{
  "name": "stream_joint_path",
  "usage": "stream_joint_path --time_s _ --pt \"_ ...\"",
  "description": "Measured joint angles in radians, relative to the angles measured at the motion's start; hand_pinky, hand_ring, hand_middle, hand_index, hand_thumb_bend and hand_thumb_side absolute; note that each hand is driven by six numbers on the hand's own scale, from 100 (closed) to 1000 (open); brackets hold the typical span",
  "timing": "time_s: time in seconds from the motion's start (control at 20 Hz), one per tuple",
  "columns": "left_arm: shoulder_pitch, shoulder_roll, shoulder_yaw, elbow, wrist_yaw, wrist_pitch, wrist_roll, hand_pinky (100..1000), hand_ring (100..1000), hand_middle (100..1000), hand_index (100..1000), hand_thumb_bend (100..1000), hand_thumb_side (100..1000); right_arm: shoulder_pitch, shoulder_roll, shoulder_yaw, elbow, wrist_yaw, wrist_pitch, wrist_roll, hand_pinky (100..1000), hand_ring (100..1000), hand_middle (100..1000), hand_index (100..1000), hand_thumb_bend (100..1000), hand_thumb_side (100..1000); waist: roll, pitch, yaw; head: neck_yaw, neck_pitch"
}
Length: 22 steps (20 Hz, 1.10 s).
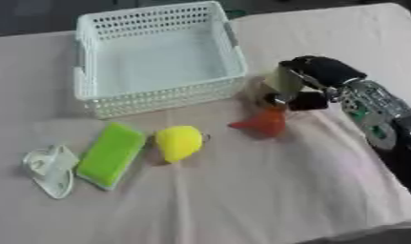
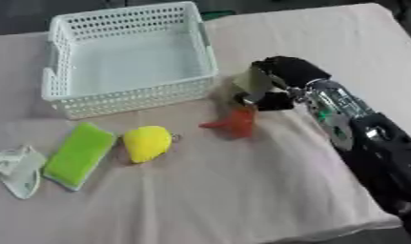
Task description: Pick up objects on the table and place them in the box.
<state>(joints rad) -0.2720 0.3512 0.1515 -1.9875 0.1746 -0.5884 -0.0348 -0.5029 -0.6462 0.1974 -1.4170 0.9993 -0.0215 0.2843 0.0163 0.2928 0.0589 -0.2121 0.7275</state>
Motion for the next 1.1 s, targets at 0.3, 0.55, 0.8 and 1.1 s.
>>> stream_joint_path --time_s 0.3,0.55,0.8,1.1 --pt "0.000 0.000 0.000 0.000 -0.001 0.000 0.000 963 945 876 859 100 932 -0.008 0.001 0.000 0.008 0.001 0.000 -0.015 864 879 696 966 487 1000 0.000 0.001 0.003 0.000 -0.003" --pt "0.000 0.000 0.000 0.000 -0.005 0.002 0.002 966 945 876 852 100 926 -0.008 0.001 0.004 0.008 0.001 0.007 -0.038 821 783 608 906 439 1000 0.001 0.002 0.003 -0.001 -0.003" --pt "-0.001 0.000 0.000 0.000 -0.007 0.004 0.005 971 944 874 842 100 918 -0.008 0.001 0.008 0.008 0.006 0.008 -0.051 677 622 591 820 391 961 0.003 0.002 0.002 -0.001 -0.003" --pt "-0.002 0.000 0.000 0.000 -0.008 0.007 0.007 971 943 873 837 100 914 -0.004 0.001 0.008 0.000 0.014 0.008 -0.051 653 573 534 773 364 915 0.003 0.002 0.001 -0.001 -0.004"
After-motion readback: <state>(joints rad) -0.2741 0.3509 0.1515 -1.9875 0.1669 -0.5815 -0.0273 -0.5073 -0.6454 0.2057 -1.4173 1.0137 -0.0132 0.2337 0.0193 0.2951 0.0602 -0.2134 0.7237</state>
